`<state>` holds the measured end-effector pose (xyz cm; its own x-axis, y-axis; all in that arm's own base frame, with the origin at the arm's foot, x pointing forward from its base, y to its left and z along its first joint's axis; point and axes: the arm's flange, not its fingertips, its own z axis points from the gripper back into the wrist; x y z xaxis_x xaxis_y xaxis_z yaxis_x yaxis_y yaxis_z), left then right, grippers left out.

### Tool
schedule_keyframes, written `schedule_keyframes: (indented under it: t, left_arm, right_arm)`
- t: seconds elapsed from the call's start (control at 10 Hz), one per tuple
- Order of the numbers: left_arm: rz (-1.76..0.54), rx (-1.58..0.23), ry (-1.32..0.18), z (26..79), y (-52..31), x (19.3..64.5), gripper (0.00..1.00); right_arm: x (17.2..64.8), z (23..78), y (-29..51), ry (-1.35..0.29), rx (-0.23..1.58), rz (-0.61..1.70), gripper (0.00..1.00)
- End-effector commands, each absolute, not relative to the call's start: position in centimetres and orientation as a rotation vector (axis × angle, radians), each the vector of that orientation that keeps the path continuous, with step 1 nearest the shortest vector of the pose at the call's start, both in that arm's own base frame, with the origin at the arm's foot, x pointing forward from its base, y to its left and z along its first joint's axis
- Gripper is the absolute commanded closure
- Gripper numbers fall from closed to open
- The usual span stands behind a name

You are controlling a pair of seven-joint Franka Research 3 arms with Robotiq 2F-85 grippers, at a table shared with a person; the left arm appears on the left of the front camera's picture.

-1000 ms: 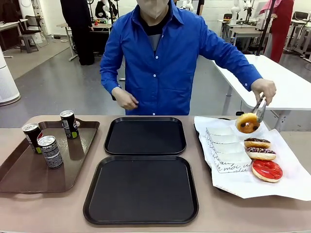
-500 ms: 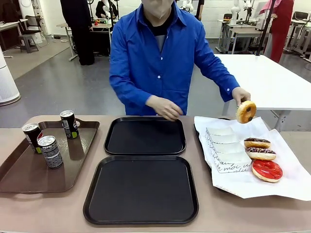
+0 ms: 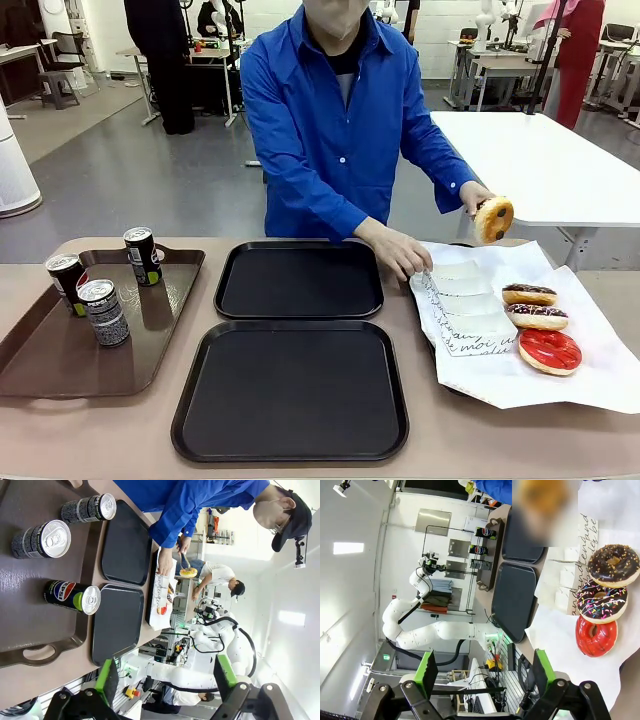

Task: Set up donuts and drinks on trays.
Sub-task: Pick up one Pepsi coke and place it on the Flat Tray.

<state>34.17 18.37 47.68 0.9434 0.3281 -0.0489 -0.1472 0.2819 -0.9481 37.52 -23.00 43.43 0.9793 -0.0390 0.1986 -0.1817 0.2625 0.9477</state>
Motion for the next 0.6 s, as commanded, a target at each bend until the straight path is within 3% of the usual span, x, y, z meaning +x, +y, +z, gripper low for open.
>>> schedule_keyframes:
  t: [0.0,0.3,0.5]
  left_arm:
    - [0.314,-1.254,-0.177,47.8,18.3,33.9,0.00]
    - [0.320,-1.246,-0.167,47.7,18.4,34.2,0.00]
    - [0.334,-1.052,-0.148,51.1,16.8,35.0,0.00]
  right_arm:
    - [37.5,43.3,-22.9,-0.193,1.304,0.096,0.00]
    - [37.5,43.3,-22.9,-0.193,1.304,0.096,0.00]
    - [37.5,43.3,-22.9,-0.193,1.304,0.096,0.00]
